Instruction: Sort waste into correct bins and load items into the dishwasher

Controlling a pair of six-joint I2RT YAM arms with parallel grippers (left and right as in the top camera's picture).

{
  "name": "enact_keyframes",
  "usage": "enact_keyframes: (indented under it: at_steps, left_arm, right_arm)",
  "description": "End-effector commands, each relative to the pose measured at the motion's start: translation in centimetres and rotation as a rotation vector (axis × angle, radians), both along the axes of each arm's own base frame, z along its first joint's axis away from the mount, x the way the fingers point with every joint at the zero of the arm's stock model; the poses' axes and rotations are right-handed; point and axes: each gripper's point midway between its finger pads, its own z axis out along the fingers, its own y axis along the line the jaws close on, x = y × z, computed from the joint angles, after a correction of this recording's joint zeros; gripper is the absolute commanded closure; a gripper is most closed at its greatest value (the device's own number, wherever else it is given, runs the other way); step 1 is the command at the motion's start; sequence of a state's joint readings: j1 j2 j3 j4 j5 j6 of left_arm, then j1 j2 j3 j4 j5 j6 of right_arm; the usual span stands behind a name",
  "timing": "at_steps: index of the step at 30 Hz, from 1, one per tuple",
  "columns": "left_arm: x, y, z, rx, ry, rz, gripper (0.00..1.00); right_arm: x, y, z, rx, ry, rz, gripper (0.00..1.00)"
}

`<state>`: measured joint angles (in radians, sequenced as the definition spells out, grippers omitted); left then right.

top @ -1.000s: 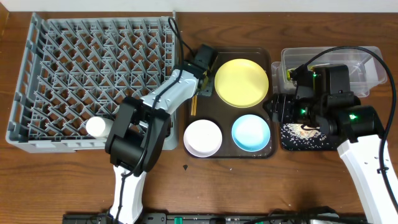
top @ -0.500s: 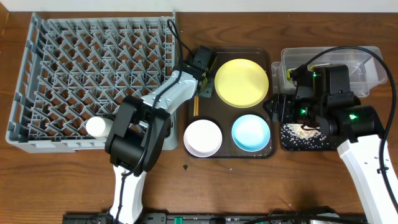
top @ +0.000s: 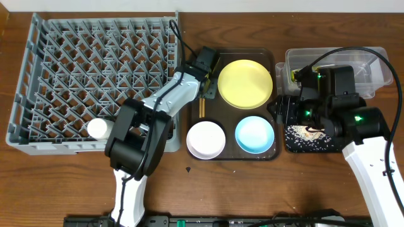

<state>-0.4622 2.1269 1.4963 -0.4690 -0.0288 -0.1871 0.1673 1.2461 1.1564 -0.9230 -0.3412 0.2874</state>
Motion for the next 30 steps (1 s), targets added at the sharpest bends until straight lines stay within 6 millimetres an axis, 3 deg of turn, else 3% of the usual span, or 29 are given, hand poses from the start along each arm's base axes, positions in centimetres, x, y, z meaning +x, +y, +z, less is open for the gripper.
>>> enact_keyframes:
  at_steps: [1,5,12,16,23,27,30]
  left_arm:
    - [-0.2,-1.4,4.0,-0.072,-0.055,-0.022,0.56]
    - [-1.1,-2.6,2.8,-0.063,-0.027,-0.051,0.56]
    - [-2.0,-2.4,-1.9,-0.007,0.059,-0.054,0.57]
    - [-1.9,-2.4,-1.4,-0.009,0.047,-0.053,0.57]
    - [-1.1,-2.3,2.5,-0.026,-0.034,-0.046,0.53]
    - [-0.6,-1.1,2.3,0.04,-0.057,-0.02,0.52]
    - [-0.8,-1.0,0.8,0.061,-0.034,-0.034,0.51]
  right_arm:
    - [0.0,0.1,0.4,0.003,-0.013,0.011,0.34]
    - [0.0,0.0,0.4,0.003,-0.013,0.01,0.34]
    - [0.0,0.0,0.4,0.002,-0.012,0.011,0.34]
    - [0.0,0.0,0.4,0.002,-0.012,0.011,0.34]
    - [0.0,0.0,0.4,0.002,-0.012,0.011,0.33]
    - [0.0,0.0,0.4,0.002,-0.012,0.011,0.33]
    - [0.0,0.0,0.4,0.002,-0.012,0.01,0.33]
